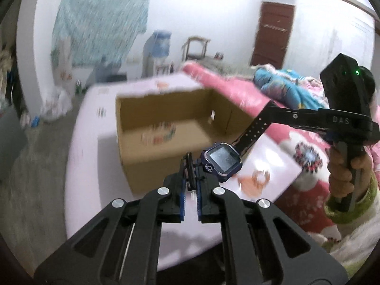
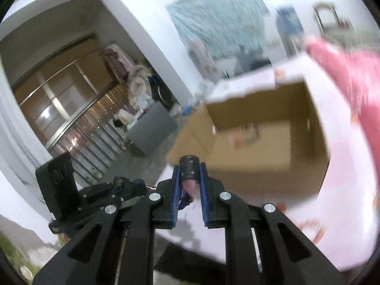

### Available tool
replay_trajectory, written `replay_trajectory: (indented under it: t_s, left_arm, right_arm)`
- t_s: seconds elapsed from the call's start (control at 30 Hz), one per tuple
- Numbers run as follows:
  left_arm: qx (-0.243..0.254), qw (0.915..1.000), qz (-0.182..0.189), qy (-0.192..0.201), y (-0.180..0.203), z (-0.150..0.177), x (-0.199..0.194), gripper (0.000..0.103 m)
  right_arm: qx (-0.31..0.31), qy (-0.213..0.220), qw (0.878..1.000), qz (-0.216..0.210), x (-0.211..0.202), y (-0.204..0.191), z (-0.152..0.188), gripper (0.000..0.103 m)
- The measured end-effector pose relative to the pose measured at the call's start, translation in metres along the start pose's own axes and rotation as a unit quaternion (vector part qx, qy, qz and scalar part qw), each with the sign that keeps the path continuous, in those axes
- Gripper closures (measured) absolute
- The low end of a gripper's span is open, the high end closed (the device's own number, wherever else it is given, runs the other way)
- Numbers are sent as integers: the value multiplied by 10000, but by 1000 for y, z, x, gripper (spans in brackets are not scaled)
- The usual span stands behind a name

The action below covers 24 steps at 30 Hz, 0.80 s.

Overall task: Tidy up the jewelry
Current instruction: 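Lift the smartwatch with the left tool and carry it over the box, then open the left tool and drop the smartwatch into the box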

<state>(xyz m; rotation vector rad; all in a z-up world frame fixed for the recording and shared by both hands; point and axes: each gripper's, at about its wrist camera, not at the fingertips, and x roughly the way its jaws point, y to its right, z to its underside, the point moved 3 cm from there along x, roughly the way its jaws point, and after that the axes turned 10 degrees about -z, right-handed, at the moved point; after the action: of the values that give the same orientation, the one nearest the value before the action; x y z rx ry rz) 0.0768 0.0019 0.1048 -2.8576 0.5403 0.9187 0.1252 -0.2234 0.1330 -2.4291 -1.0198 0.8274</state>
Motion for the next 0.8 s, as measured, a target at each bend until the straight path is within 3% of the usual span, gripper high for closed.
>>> replay_trajectory:
  t_s: [0.13,0.3,0.4,0.5,0.8]
  left_arm:
    - [279,9993,-251,26,-4,-41,35,97]
    - [369,9945,-624,-757,-23,-58,110,97]
    - [250,9900,-563,-1270,-37,-57,146,97]
    - [285,9862,-504,-1553,-37,-54,165,97]
    - [356,9759,255,-2139,-2,-63,198,91]
  right_arm:
    - [-130,-116,9995,248,22,22,-40,87]
    - [293,-941,9938,507,75,78,-62,87]
    - [408,-1556,9841,759,113,105,-61,87]
    - [442,-1881,9766,941,130,125,-59,87]
    - [-282,-2453,9543,1682,142,155,-84,83]
